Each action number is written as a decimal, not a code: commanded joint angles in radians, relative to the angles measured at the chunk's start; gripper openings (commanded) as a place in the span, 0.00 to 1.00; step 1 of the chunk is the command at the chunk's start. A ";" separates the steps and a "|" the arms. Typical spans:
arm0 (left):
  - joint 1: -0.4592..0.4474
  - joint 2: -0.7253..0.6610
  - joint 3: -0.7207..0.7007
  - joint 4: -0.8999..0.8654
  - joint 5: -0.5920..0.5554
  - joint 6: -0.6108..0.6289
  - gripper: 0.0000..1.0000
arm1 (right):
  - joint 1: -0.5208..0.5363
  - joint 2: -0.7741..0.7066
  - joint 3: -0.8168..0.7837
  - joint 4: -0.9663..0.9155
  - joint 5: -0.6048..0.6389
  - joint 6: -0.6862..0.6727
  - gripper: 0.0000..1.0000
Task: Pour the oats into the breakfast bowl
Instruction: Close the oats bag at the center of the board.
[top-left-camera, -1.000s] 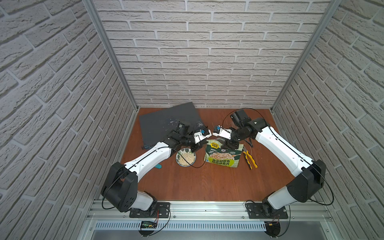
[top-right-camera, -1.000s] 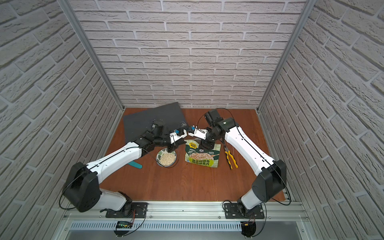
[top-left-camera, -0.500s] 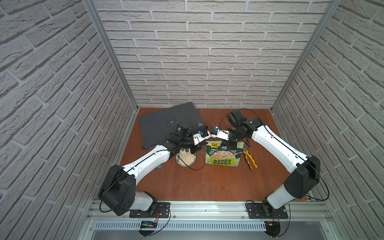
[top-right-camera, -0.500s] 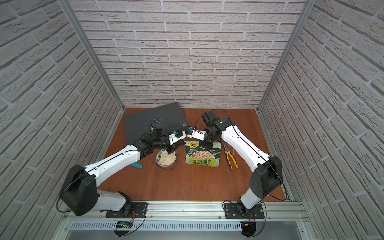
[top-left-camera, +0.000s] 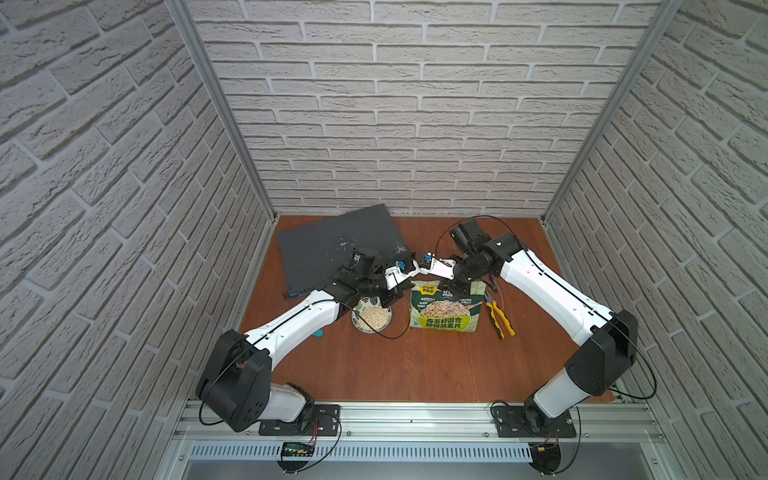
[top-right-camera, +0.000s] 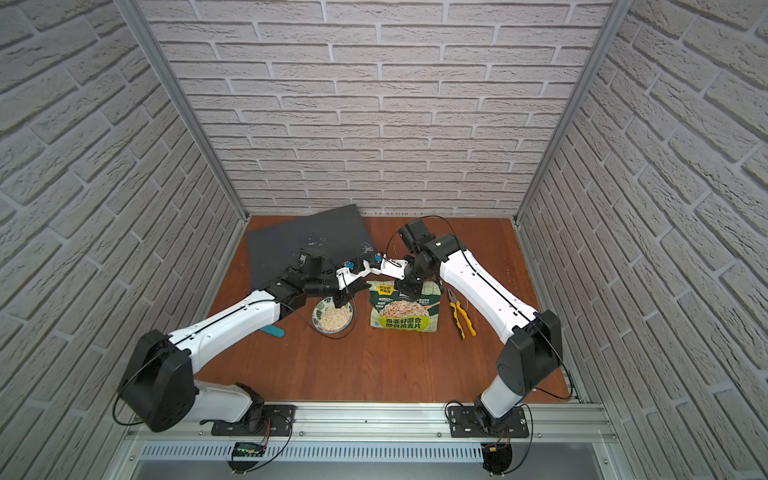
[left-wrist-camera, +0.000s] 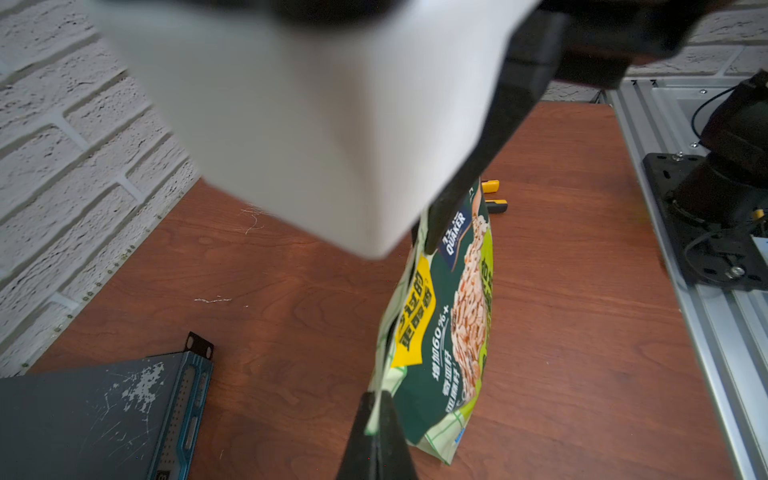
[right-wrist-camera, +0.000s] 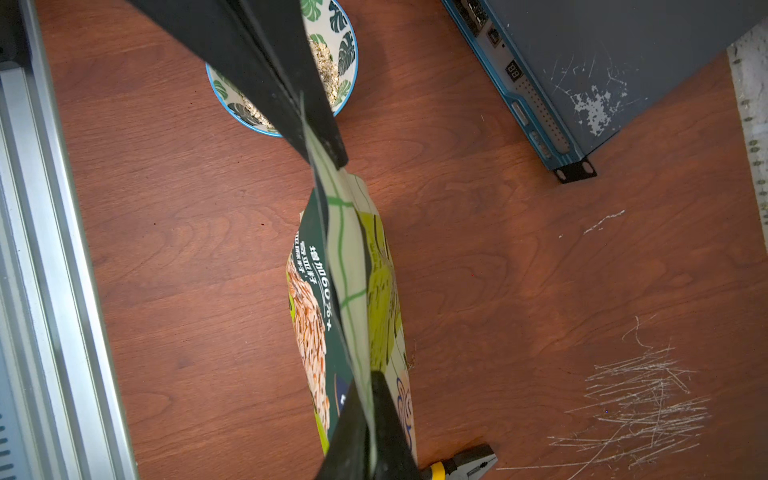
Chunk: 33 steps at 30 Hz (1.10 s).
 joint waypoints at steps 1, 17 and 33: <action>0.004 -0.042 -0.007 0.092 0.017 -0.010 0.00 | -0.020 -0.014 0.013 -0.014 0.018 -0.014 0.20; 0.007 -0.043 -0.008 0.085 0.007 -0.007 0.00 | -0.078 -0.046 -0.012 -0.056 0.082 -0.036 0.07; -0.007 -0.007 0.013 0.086 0.004 -0.004 0.06 | -0.111 -0.109 -0.043 -0.047 0.058 -0.016 0.06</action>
